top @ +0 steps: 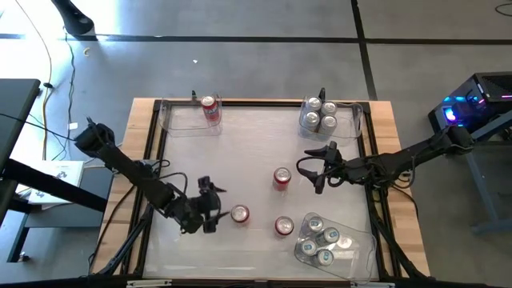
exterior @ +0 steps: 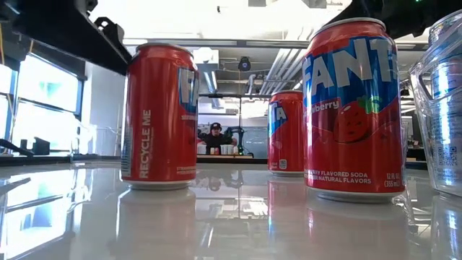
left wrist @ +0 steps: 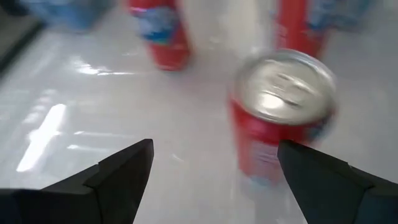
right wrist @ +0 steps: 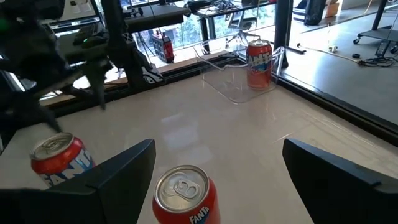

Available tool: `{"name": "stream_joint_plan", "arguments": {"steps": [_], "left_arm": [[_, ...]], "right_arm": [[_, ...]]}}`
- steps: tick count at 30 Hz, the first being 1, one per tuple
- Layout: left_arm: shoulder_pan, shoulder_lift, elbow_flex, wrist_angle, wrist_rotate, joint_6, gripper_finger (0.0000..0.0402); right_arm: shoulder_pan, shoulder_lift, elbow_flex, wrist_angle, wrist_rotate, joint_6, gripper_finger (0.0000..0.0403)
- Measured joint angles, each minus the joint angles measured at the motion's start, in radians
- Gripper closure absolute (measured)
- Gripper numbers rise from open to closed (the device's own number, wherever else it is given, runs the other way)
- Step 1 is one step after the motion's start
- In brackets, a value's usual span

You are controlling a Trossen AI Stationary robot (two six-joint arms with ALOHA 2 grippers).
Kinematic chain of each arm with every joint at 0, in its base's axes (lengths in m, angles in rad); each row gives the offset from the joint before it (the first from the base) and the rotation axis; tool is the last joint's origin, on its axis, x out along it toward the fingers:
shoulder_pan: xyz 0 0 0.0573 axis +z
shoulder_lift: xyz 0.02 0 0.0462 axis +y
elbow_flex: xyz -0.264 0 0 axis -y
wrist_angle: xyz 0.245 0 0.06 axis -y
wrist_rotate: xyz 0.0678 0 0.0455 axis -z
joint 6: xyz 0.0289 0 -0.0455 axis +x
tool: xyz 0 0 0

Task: Sort soda cans
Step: Put the red soda can into the top left transparent bin

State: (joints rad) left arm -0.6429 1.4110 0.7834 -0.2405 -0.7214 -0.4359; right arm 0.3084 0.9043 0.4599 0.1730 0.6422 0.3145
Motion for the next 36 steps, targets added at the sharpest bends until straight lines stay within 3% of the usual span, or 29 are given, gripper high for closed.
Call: {"name": "stream_joint_plan", "arguments": {"steps": [5, 13, 21, 36], "left_arm": [[-0.015, -0.081, 0.0, -0.04, -0.034, -0.045, 0.0065], [0.036, -0.032, 0.002, 0.262, 0.176, 0.128, 0.0065], [0.127, 0.09, 0.002, 0.346, 0.322, 0.116, 0.0065], [0.138, 0.144, 0.002, 0.348, 0.317, 0.106, 0.0066]], "right_arm": [[0.0, 0.0, 0.0, -0.005, 0.0, 0.0, 0.0055], [0.0, 0.0, 0.0, -0.004, 0.0, 0.0, 0.0055], [0.0, 0.0, 0.0, -0.005, 0.0, 0.005, 0.0055], [0.0, 0.0, 0.0, -0.008, 0.0, 0.01, 0.0055]]}}
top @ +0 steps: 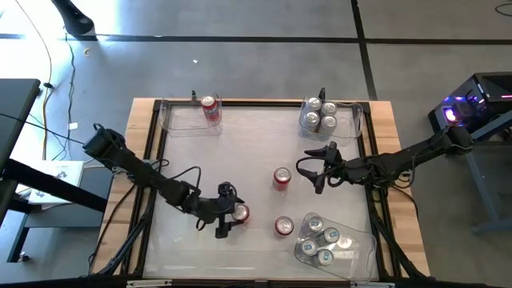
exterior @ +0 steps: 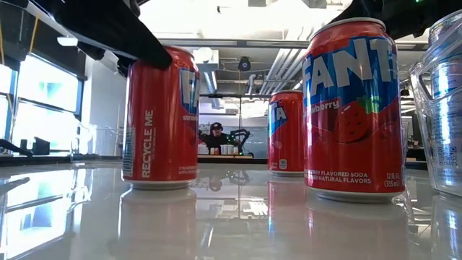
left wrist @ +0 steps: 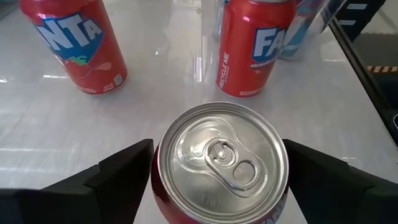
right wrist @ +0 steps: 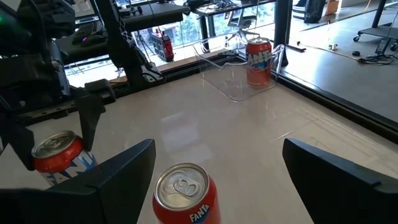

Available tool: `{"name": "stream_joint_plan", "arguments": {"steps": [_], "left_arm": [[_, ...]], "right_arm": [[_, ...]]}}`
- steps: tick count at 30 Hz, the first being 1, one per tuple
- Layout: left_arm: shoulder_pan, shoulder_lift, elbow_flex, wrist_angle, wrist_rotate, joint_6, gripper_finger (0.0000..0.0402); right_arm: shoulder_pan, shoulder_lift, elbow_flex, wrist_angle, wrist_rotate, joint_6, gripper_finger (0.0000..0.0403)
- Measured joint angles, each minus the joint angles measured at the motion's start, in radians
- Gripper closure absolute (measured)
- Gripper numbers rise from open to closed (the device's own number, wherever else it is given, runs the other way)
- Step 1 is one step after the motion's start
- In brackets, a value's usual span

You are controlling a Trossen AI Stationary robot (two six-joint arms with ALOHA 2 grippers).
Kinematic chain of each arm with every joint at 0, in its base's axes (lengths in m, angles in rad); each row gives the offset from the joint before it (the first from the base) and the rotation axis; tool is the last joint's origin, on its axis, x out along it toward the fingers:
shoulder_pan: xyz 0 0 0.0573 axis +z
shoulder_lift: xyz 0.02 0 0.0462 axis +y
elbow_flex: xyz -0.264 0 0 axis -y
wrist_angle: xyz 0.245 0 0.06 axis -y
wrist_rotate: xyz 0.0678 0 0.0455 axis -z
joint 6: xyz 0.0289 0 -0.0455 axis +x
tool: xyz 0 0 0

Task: Sort soda cans
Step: Put the red soda can into the top left transparent bin

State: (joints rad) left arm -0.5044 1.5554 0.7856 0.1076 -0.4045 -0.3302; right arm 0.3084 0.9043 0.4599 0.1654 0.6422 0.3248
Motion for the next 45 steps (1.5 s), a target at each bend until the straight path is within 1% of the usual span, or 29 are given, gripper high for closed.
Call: {"name": "stream_joint_plan", "arguments": {"steps": [3, 7, 10, 12, 14, 16, 18, 21, 23, 26, 29, 31, 33, 36, 38, 40, 43, 45], "left_arm": [[0.0, 0.001, 0.0, 0.005, -0.004, -0.001, 0.0079], [0.0, 0.001, 0.0, 0.005, -0.019, -0.016, 0.0114], [-0.001, -0.018, -0.004, -0.012, -0.066, -0.013, 0.0114], [-0.001, -0.052, -0.004, -0.035, -0.112, 0.017, 0.0114], [0.006, -0.113, -0.003, -0.094, -0.162, 0.04, 0.0114], [0.031, -0.188, -0.003, -0.162, -0.19, 0.064, 0.0114], [0.07, -0.272, -0.003, -0.219, -0.213, 0.093, 0.0114], [0.152, -0.41, -0.001, -0.268, -0.28, 0.179, 0.0114], [0.234, -0.495, -0.001, -0.299, -0.3, 0.243, 0.0114], [0.385, -0.598, -0.001, -0.324, -0.3, 0.33, 0.0114], [0.562, -0.665, 0.0, -0.352, -0.268, 0.396, 0.0114], [0.688, -0.679, 0.0, -0.381, -0.198, 0.411, 0.0114], [0.808, -0.678, -0.007, -0.396, -0.106, 0.409, 0.0114], [0.949, -0.65, -0.043, -0.366, -0.006, 0.4, 0.0114], [1.012, -0.626, -0.089, -0.338, 0.026, 0.388, 0.0114], [1.053, -0.604, -0.143, -0.261, 0.059, 0.386, 0.0114], [1.084, -0.576, -0.203, -0.113, 0.088, 0.368, 0.0114], [1.1, -0.552, -0.244, -0.049, 0.092, 0.361, 0.0114]], "right_arm": [[0.0, 0.0, 0.0, 0.0, 0.0, 0.0, 0.0055], [0.0, 0.0, 0.0, 0.0, 0.0, 0.0, 0.0055], [0.0, 0.0, 0.0, 0.0, 0.0, 0.0, 0.0055], [0.0, 0.0, 0.0, -0.001, 0.0, 0.0, 0.0055], [0.0, 0.0, 0.0, -0.001, 0.0, 0.0, 0.0055], [0.0, 0.0, 0.0, -0.003, 0.0, 0.0, 0.0055], [0.0, 0.0, 0.0, -0.004, 0.0, 0.0, 0.0055], [0.0, 0.0, 0.0, -0.001, 0.001, -0.012, 0.0055], [0.0, 0.0, 0.0, 0.001, 0.001, -0.011, 0.0055], [0.0, 0.0, 0.0, 0.001, 0.001, -0.011, 0.0055], [0.0, 0.0, 0.0, 0.003, 0.001, -0.011, 0.0055], [0.0, 0.0, 0.0, 0.004, 0.009, -0.01, 0.0055], [0.0, 0.0, 0.0, 0.004, 0.02, -0.008, 0.0055], [0.0, 0.0, 0.0, 0.01, 0.033, -0.008, 0.0055], [0.0, 0.0, 0.0, 0.012, 0.036, -0.008, 0.0055], [0.0, 0.0, 0.0, 0.012, 0.036, -0.008, 0.0055], [0.0, 0.0, 0.0, 0.012, 0.036, -0.007, 0.0055], [0.0, 0.0, 0.0, 0.013, 0.036, -0.007, 0.0055]]}}
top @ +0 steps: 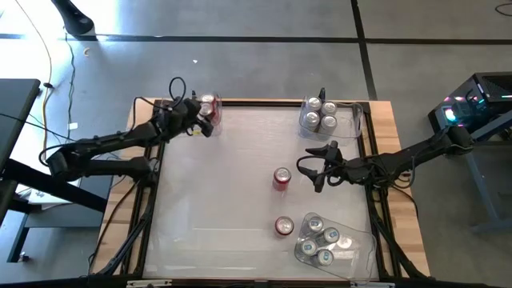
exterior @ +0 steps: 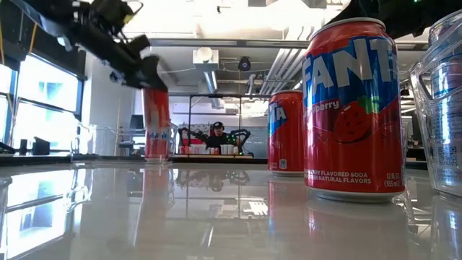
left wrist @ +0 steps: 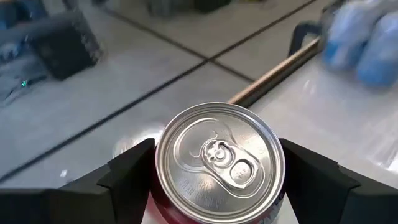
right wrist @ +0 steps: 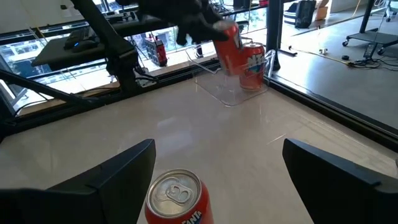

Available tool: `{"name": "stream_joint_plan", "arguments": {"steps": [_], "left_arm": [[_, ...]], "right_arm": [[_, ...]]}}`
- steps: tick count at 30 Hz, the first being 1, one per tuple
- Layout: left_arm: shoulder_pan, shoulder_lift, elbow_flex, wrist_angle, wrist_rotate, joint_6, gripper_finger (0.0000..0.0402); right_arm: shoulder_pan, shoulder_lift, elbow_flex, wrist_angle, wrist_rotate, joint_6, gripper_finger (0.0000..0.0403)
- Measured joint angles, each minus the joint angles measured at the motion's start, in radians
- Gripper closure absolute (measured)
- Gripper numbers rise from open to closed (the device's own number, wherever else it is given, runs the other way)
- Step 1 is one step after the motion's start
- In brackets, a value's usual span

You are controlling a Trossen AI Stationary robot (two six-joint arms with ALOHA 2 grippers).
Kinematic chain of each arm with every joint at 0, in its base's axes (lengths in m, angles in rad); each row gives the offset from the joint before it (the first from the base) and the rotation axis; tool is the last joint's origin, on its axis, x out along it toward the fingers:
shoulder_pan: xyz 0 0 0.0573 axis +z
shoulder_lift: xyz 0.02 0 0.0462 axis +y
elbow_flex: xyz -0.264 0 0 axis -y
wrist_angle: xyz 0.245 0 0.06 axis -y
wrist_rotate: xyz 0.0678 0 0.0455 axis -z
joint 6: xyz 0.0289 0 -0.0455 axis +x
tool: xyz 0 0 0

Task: Sort soda cans
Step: Put the red soda can into the top left transparent bin

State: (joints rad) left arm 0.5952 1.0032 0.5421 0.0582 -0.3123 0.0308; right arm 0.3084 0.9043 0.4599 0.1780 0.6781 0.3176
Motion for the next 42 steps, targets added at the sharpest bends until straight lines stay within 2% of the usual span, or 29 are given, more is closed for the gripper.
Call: {"name": "stream_joint_plan", "arguments": {"steps": [5, 17, 21, 25, 32, 36, 42], "left_arm": [[0.026, 0.07, -0.055, 0.123, 0.024, -0.039, 0.0114], [0.036, 0.258, -0.07, 0.207, 0.041, -0.076, 0.0113], [0.036, 0.277, -0.069, 0.224, 0.042, -0.094, 0.0064], [0.037, 0.27, -0.069, 0.223, 0.049, -0.094, 0.0033], [0.035, 0.205, -0.021, 0.161, 0.076, -0.06, 0.0025], [0.026, 0.147, 0.027, 0.056, 0.075, -0.031, 0.0025], [-0.06, 0.045, 0.106, -0.068, 0.104, -0.057, 0.0024]], "right_arm": [[0.0, 0.0, 0.0, 0.005, 0.0, 0.0, 0.0055], [0.0, 0.0, 0.0, 0.006, 0.001, 0.019, 0.0055], [0.0, 0.0, 0.0, 0.006, 0.001, 0.019, 0.0055], [0.0, 0.0, 0.0, 0.005, 0.003, 0.019, 0.0055], [0.0, 0.0, 0.0, 0.003, 0.003, 0.019, 0.0055], [0.0, 0.0, 0.0, -0.009, 0.0, 0.019, 0.0055], [-0.001, 0.047, 0.0, -0.04, -0.117, 0.017, 0.0055]]}}
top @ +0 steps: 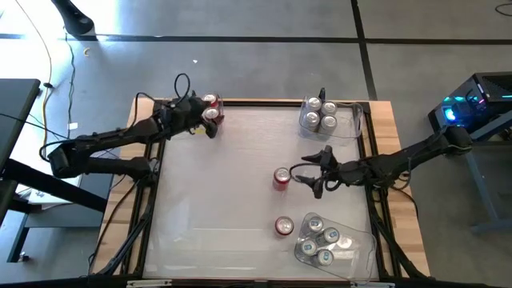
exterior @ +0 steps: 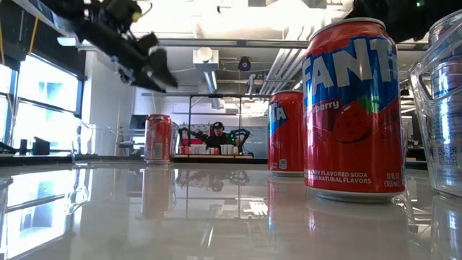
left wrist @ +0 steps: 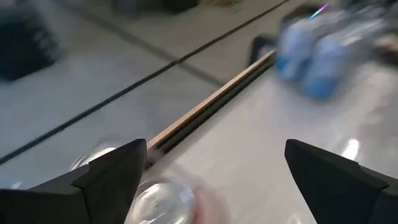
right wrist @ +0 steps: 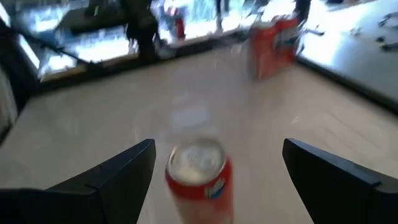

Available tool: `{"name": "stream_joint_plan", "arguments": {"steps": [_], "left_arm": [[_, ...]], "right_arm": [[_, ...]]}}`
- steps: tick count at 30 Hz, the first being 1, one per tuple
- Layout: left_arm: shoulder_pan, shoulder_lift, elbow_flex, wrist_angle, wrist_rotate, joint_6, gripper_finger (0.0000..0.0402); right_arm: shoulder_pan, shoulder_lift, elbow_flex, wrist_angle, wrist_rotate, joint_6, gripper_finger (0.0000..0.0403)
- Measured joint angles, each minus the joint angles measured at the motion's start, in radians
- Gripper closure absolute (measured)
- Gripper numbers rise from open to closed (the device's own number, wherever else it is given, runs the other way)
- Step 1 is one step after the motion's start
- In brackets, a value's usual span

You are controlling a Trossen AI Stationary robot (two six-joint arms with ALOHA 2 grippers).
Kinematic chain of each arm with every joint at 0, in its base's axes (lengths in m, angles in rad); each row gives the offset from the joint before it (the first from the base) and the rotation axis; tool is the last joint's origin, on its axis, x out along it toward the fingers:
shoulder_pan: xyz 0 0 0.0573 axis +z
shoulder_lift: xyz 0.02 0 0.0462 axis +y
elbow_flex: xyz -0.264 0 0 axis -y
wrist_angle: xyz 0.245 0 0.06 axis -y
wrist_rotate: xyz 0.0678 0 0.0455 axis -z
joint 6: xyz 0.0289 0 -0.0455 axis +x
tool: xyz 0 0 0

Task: Sort soda cans
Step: Put the red soda can into the top left transparent bin

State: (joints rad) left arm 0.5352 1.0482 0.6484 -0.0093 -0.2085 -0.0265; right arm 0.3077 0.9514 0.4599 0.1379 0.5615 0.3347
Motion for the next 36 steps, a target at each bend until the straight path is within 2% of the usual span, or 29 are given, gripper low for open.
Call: {"name": "stream_joint_plan", "arguments": {"steps": [4, 8, 11, 16, 21, 24, 30, 36], "left_arm": [[-0.158, -0.052, 0.005, 0.015, 0.012, 0.032, 0.0023], [-0.376, -0.028, 0.005, 0.047, 0.016, 0.036, 0.0023], [-0.538, 0.046, 0.005, 0.118, 0.0, 0.03, 0.0023], [-0.721, 0.238, 0.004, 0.325, -0.151, 0.047, 0.0023], [-0.746, 0.451, 0.005, 0.529, -0.193, 0.011, 0.0023], [-0.73, 0.568, 0.034, 0.589, -0.193, 0.011, 0.0023], [-0.707, 0.743, 0.164, 0.597, -0.161, 0.053, 0.0023], [-0.706, 0.783, 0.24, 0.514, -0.214, 0.105, 0.0023]], "right_arm": [[0.0, 0.089, 0.0, -0.015, -0.031, 0.029, 0.0055], [0.0, 0.184, 0.0, 0.005, -0.041, 0.067, 0.0055], [0.0, 0.246, 0.0, 0.048, -0.048, 0.083, 0.0055], [-0.002, 0.319, 0.0, 0.091, -0.077, 0.116, 0.0055], [-0.002, 0.359, 0.014, 0.122, -0.131, 0.113, 0.0055], [-0.002, 0.383, 0.037, 0.123, -0.155, 0.112, 0.0055], [-0.002, 0.432, 0.081, 0.124, -0.234, 0.103, 0.0055], [0.012, 0.47, 0.13, 0.137, -0.379, 0.097, 0.0055]]}}
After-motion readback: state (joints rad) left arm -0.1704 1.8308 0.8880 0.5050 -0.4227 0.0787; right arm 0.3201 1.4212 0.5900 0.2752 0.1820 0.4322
